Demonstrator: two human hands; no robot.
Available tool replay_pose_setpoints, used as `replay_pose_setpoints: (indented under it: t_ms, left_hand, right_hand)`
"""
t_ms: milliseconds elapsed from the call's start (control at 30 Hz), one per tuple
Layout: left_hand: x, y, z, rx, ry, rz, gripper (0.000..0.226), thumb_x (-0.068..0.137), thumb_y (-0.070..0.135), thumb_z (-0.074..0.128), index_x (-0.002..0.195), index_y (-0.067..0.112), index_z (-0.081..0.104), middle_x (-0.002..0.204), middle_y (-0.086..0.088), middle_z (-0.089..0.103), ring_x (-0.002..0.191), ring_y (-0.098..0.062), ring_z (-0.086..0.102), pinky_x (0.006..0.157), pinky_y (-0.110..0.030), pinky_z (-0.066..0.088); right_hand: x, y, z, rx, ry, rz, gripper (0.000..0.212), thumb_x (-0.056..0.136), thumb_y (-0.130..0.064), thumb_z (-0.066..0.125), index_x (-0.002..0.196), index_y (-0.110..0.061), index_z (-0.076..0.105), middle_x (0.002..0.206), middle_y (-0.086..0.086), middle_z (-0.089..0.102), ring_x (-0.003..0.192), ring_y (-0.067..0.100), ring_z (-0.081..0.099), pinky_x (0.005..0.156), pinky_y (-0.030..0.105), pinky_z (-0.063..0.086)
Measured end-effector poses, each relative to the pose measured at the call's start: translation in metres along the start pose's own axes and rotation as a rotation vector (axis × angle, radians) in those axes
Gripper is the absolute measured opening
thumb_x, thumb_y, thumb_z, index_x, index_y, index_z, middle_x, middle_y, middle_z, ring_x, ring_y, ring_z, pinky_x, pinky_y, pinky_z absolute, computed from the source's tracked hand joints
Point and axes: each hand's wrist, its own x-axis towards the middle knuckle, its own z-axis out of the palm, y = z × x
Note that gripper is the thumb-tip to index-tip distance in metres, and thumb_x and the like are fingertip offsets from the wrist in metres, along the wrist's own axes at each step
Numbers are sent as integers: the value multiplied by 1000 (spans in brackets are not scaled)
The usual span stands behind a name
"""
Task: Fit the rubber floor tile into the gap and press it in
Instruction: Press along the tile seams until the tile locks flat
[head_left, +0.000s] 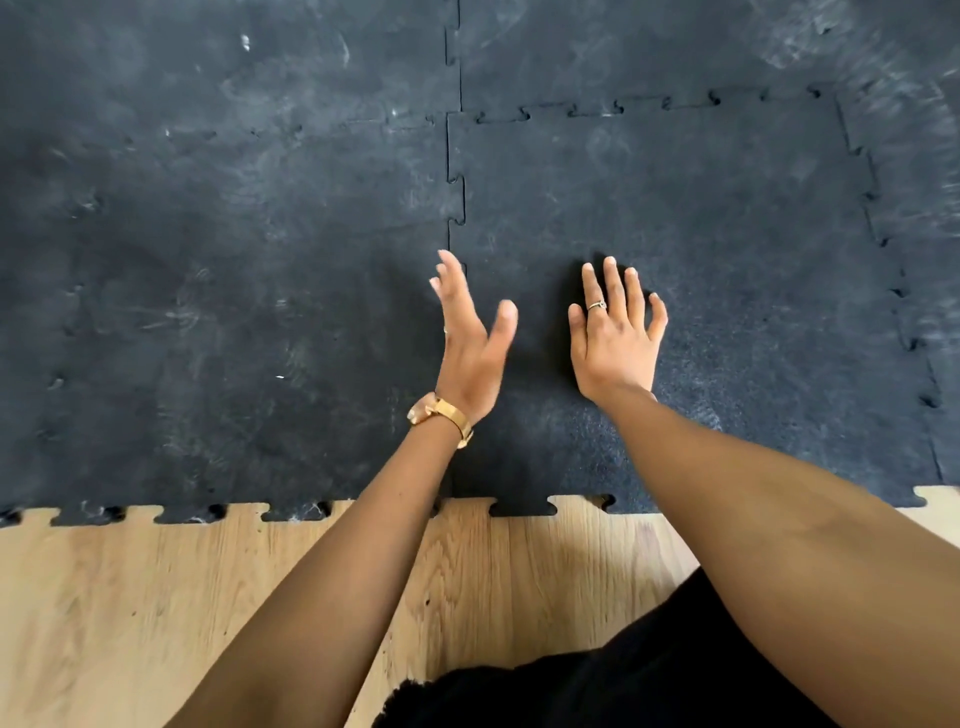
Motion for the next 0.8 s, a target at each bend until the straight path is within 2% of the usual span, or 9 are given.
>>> replay_pose_setpoints:
  t_ms: [33,100,167,233,267,400,533,667,800]
  left_hand:
    - [7,8,-4,-122,68,-32,79,98,37,38,152,20,-17,162,3,-17,147,-12,-18,122,-38,-7]
    - [29,21,-14,-223,200,21,77,100,34,37,153,16,-16,163,-2,-14,150,-14,-11,123,-48,2]
    - [53,28,-21,-201,297,153,75,102,33,37,153,10,-12,163,-9,-8,151,-20,-6,121,-54,8]
    - [69,22,-17,-65,366,240,71,102,31,36,153,2,-5,162,-16,1,150,-28,-5,122,-53,6]
    - [70,15,-11,48,359,268,69,102,29,35,152,-1,-1,162,-19,5,150,-32,-4,122,-51,4]
    - [61,-26,14,595,55,390,70,101,38,34,152,-3,9,160,-24,11,149,-39,2,122,-51,6]
    - [70,-26,7,492,31,306,73,100,41,36,153,1,5,162,-19,7,150,-33,-5,123,-43,0]
    - [65,-19,5,402,-16,292,72,99,37,39,154,4,5,163,-14,7,150,-28,-7,123,-45,3]
    - [48,-11,6,273,108,207,62,101,25,38,153,5,12,163,-12,11,151,-25,-5,123,-41,-3]
  right_hand:
    - [0,0,1,0,5,0,52,105,-37,23,155,-23,21,164,2,15,151,23,8,119,47,4]
    - [0,2,1,0,16,0,52,105,-38,22,155,-23,21,163,3,16,151,23,9,119,47,5]
    - [0,2,2,-3,27,1,52,105,-38,22,154,-24,22,163,2,16,151,23,9,118,47,5]
    - [0,2,4,-5,39,1,52,104,-38,23,154,-24,23,163,2,17,151,23,10,118,47,6]
    - [0,1,4,-7,45,2,52,104,-39,23,154,-24,24,163,2,18,150,23,11,118,47,7]
    - [1,1,6,-21,59,14,52,104,-39,24,153,-24,25,162,2,20,150,24,13,118,47,8]
    - [1,-1,2,-25,39,17,52,104,-39,24,154,-24,24,163,2,19,150,23,12,118,47,7]
    - [0,-1,1,-34,28,21,52,104,-39,23,154,-25,23,163,1,18,150,22,11,118,47,7]
    - [0,-2,1,-28,27,18,52,104,-39,24,154,-25,23,163,1,18,150,23,11,118,47,6]
